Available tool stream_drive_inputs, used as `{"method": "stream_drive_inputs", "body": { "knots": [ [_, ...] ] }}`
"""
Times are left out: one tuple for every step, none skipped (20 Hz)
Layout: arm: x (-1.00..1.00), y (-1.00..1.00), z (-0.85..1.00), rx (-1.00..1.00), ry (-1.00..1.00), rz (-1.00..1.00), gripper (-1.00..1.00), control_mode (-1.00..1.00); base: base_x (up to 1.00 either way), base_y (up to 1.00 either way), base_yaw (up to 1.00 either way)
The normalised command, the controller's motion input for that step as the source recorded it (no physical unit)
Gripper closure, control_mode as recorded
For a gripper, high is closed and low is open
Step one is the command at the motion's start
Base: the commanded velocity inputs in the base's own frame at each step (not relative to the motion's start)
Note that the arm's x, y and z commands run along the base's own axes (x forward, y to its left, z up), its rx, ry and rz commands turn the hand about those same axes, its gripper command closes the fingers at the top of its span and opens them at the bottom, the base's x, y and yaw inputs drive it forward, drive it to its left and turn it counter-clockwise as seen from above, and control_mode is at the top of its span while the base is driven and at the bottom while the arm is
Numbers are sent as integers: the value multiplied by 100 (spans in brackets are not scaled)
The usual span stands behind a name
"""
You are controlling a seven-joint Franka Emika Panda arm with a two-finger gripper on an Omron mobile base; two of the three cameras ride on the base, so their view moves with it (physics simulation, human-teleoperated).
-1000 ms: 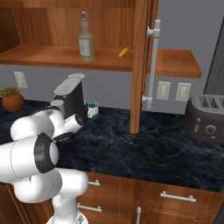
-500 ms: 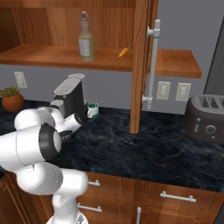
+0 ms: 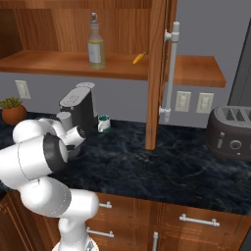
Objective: Pick the oil and vinegar bottle and condiment bottle from the counter and place them in the cabinet.
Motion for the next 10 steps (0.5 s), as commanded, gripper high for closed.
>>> {"method": "stream_drive_inputs", "body": {
  "knots": [
    [0, 16, 0, 0, -3, 1, 100, -100, 0, 0, 0],
    [0, 14, 0, 0, -3, 1, 100, -100, 0, 0, 0],
    [0, 12, 0, 0, -3, 1, 100, -100, 0, 0, 0],
    [0, 4, 0, 0, -4, 0, 100, -100, 0, 0, 0],
    [-1, 0, 0, 0, -5, 0, 100, -100, 0, 0, 0],
    [-9, 0, 0, 0, -7, 0, 100, -100, 0, 0, 0],
    [-11, 0, 0, 0, -9, 0, 100, -100, 0, 0, 0],
    [-16, 0, 6, 0, -10, 0, 100, -100, 0, 0, 0],
    [-23, 0, 15, 0, -12, 0, 100, -100, 0, 0, 0],
    [-26, 0, 24, 0, -13, 0, 100, -100, 0, 0, 0]
  ]
}}
